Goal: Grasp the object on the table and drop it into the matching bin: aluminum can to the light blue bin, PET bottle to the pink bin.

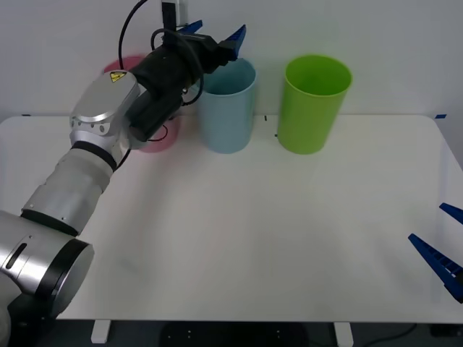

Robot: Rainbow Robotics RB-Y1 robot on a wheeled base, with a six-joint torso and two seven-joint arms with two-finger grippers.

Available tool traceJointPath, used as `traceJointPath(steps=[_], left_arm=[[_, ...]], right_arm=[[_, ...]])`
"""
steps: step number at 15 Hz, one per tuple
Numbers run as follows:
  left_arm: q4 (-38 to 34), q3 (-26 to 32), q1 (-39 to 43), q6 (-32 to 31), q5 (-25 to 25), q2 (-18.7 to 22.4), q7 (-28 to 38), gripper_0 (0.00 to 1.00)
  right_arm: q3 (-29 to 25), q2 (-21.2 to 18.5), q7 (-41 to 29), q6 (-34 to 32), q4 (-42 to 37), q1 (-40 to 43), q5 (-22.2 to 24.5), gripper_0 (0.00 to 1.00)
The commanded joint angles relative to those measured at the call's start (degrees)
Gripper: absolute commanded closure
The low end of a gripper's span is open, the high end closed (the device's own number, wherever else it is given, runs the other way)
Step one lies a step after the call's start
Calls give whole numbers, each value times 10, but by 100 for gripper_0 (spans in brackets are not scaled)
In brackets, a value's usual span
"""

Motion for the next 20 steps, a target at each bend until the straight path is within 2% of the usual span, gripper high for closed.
traceJointPath(steps=[1, 9, 14, 20], left_arm=[[-71, -32, 55, 0, 57, 44, -3, 0], [-283, -21, 252, -24, 144, 153, -26, 0], [-349, 99, 390, -159, 115, 172, -38, 0], [-351, 276, 496, -374, 46, 172, -41, 0]], right_arm=[[0, 0, 0, 0, 0, 0, 0, 0], [0, 0, 0, 0, 0, 0, 0, 0], [0, 0, 0, 0, 0, 0, 0, 0], [0, 0, 0, 0, 0, 0, 0, 0]])
